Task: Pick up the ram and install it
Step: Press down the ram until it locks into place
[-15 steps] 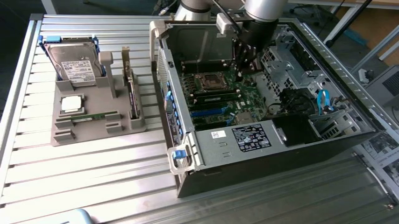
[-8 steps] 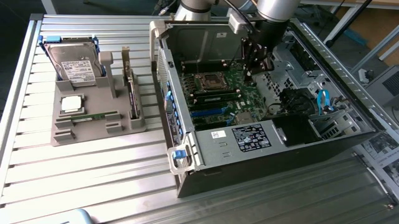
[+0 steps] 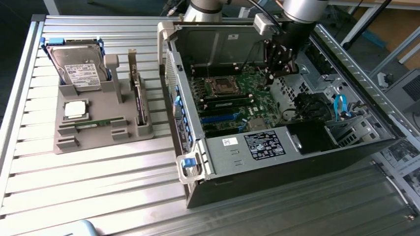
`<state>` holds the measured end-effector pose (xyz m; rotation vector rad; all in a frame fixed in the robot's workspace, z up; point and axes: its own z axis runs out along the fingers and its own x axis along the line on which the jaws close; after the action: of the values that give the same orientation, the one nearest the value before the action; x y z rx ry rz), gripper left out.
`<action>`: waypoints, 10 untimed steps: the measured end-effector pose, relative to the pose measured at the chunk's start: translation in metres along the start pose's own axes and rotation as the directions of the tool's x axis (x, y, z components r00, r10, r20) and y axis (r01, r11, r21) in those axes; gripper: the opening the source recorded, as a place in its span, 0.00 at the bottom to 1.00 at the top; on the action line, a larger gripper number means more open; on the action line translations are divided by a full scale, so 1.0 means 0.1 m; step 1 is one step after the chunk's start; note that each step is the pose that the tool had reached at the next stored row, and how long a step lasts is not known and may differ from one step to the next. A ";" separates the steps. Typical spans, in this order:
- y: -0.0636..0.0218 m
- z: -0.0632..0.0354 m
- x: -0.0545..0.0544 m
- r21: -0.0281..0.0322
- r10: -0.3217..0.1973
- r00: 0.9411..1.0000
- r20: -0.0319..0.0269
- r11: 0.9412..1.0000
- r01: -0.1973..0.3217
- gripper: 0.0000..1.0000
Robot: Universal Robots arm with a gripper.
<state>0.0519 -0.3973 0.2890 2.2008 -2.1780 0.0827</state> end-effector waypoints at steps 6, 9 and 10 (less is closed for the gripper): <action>-0.050 0.000 0.00 -0.003 0.000 1.000 0.000 1.000 0.000 0.11; -0.051 0.000 0.00 -0.003 0.000 1.000 0.000 1.000 0.000 0.11; -0.051 0.000 0.00 -0.003 0.000 1.000 0.000 1.000 0.000 0.11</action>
<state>0.0569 -0.3973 0.2890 2.1990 -2.1773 0.0796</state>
